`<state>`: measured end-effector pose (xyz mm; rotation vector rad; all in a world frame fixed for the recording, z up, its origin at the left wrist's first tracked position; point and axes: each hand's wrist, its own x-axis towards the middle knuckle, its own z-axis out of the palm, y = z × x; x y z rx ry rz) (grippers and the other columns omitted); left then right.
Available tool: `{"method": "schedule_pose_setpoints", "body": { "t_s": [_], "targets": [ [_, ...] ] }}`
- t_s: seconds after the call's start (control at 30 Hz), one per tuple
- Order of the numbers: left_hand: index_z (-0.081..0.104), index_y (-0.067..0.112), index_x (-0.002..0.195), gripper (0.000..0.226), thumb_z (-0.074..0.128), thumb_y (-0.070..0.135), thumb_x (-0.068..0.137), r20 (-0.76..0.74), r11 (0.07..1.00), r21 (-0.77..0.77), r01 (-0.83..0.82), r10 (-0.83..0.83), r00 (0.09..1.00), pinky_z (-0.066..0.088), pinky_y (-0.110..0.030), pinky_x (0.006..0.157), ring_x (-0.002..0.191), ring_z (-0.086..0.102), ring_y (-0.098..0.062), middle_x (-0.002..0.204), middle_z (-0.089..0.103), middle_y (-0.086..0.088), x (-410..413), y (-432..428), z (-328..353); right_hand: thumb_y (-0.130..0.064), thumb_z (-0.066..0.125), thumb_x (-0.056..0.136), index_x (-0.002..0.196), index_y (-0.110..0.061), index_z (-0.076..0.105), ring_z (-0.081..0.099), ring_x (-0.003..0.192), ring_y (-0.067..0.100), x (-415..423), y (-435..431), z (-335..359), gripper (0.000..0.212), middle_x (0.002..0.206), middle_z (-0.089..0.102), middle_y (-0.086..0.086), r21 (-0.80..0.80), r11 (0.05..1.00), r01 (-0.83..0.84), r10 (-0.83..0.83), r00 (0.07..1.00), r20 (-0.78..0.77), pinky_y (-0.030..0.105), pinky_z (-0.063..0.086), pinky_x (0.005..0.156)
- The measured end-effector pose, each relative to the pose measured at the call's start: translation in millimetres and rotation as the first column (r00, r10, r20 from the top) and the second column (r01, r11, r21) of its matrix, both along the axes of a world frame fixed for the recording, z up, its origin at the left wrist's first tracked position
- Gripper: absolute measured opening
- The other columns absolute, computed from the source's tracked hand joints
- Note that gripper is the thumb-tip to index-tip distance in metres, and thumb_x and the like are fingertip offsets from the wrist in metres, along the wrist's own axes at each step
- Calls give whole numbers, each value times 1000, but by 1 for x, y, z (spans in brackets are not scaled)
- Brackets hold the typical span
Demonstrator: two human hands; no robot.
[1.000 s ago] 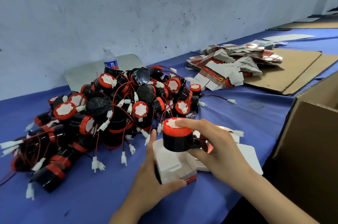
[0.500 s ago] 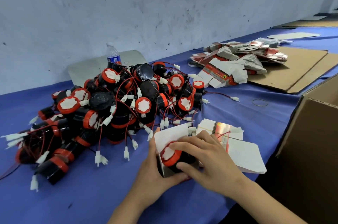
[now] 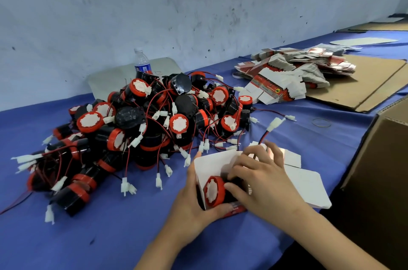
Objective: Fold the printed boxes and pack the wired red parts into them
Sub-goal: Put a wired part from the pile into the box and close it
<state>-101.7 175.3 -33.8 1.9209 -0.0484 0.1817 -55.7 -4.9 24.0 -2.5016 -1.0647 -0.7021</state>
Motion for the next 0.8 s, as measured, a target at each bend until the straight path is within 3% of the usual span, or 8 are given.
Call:
{"method": "schedule_pose_setpoints", "body": {
  "t_s": [0.1,0.2,0.43,0.53,0.6,0.67,0.73,0.8],
  "targets": [
    [21,51,141,111,84,66,50,1,1000,25,-12,12,1000,52,-29,91,112,57,6,124,56,29,0,1,-1,-35,75,69,84,-34,74,58,110,19,2,-5,11,15,88,64,-19,-266,964,11,-28,998,-63,50,6,108],
    [19,55,140,109,82,63,52,7,999,49,-14,13,1000,52,-26,90,111,55,9,124,54,33,1,0,-1,-30,56,87,107,-34,67,29,131,16,8,1,20,23,113,55,-18,-440,898,29,-121,975,-184,49,-23,104],
    [25,62,127,103,79,77,41,22,997,42,-62,61,998,52,-19,82,105,58,10,117,57,34,1,-2,0,-18,52,89,98,-20,67,27,130,23,13,21,24,18,112,59,-5,-545,838,0,-109,980,-167,59,-19,108],
    [21,44,140,120,80,76,41,29,997,46,-64,62,998,54,-25,86,106,60,6,117,59,32,1,-1,-1,-10,48,91,95,-13,65,24,131,29,11,26,15,17,110,58,2,-592,806,-8,-99,984,-148,63,-18,107],
    [21,36,144,114,78,72,52,45,998,52,-42,39,998,52,-20,85,107,59,7,120,57,32,0,-1,-1,-12,46,92,82,-16,58,24,130,28,14,25,16,15,96,51,0,-613,789,-47,-84,979,-183,65,-13,110],
    [24,31,145,90,68,61,73,70,998,58,-32,28,997,48,-11,82,110,57,7,123,55,32,1,-2,-2,-14,45,92,77,-16,50,25,130,28,16,23,21,16,90,44,-3,-638,763,-106,-71,967,-245,66,-8,111],
    [27,30,144,70,61,44,85,76,998,28,-49,47,996,46,-8,82,112,56,6,123,55,32,1,-4,-1,-17,47,92,76,-12,56,35,123,25,19,17,27,19,93,52,-5,-559,804,-202,21,949,-314,61,9,114],
    [27,32,145,67,59,36,86,66,998,-12,-60,61,996,48,-14,88,115,56,3,123,56,28,1,-4,-1,-14,56,91,84,-11,71,50,111,18,21,10,25,17,105,64,-4,-103,943,-318,264,898,-353,45,35,107]
  ]
}}
